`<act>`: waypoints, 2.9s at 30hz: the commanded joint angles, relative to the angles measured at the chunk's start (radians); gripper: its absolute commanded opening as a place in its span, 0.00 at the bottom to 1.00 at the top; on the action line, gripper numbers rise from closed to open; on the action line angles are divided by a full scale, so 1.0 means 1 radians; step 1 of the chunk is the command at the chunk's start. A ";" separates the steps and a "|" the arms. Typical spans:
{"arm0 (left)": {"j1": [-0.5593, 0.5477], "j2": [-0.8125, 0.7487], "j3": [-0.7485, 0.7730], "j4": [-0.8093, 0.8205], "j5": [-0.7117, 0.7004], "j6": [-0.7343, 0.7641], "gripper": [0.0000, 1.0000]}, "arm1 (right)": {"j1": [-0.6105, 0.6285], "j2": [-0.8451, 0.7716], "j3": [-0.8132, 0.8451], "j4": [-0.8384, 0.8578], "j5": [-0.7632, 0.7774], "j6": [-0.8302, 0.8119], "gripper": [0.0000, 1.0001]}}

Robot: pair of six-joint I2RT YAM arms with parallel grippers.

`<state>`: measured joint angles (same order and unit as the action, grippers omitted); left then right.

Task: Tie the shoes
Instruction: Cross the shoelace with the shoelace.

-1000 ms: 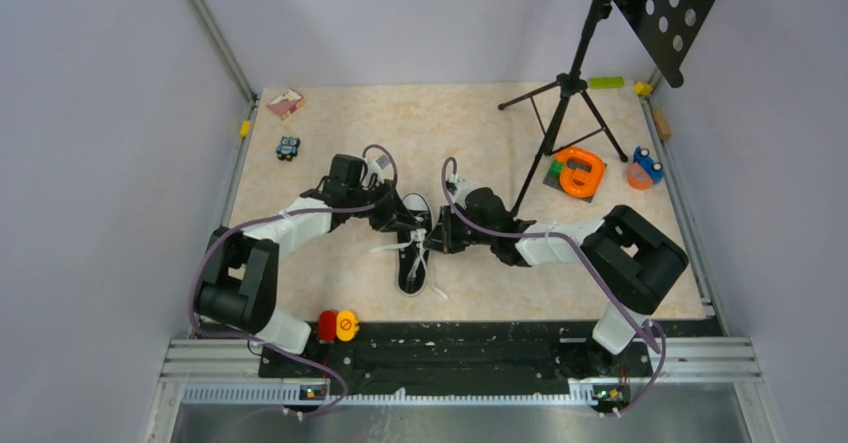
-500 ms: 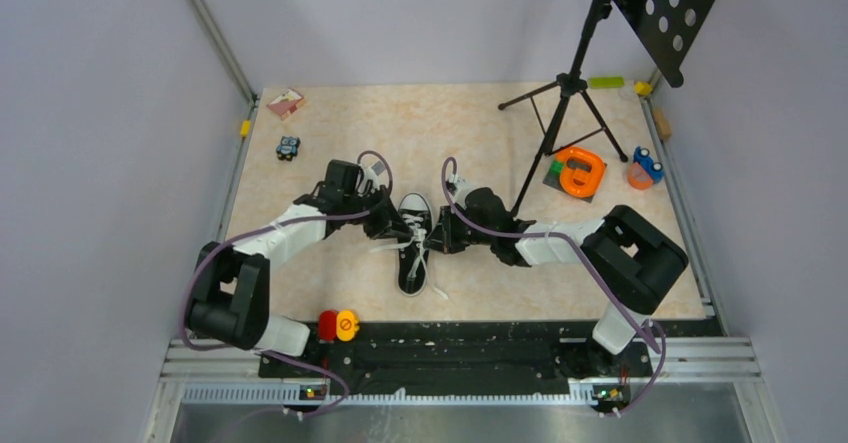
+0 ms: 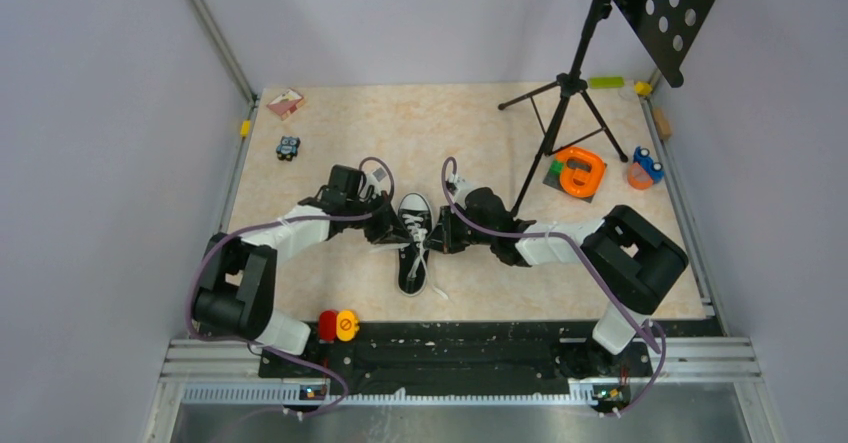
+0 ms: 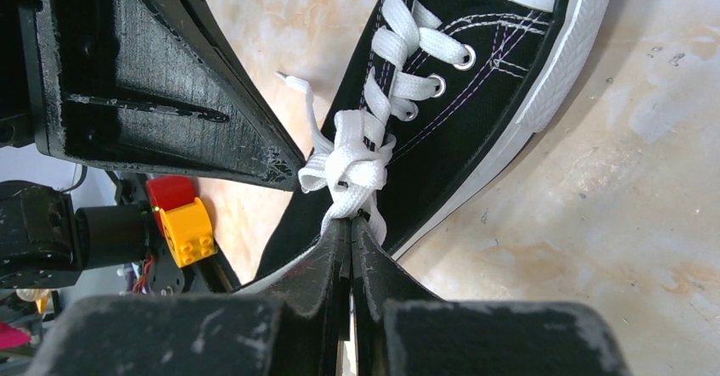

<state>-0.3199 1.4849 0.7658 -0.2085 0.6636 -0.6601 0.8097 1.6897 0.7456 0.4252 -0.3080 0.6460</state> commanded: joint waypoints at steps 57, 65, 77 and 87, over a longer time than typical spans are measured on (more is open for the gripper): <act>-0.016 -0.019 0.021 -0.022 0.058 0.081 0.00 | 0.031 -0.015 0.024 -0.003 0.055 -0.021 0.00; -0.015 -0.066 0.084 -0.088 0.002 0.104 0.00 | 0.030 -0.029 0.006 -0.005 0.058 -0.029 0.00; -0.030 -0.050 0.103 -0.068 0.036 0.094 0.17 | 0.031 -0.039 0.003 -0.011 0.064 -0.035 0.00; -0.093 -0.032 0.118 -0.031 -0.031 0.072 0.23 | 0.030 -0.038 0.008 -0.010 0.061 -0.035 0.00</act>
<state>-0.3908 1.4471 0.8402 -0.2878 0.6689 -0.5774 0.8417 1.6890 0.7517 0.3954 -0.2584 0.6308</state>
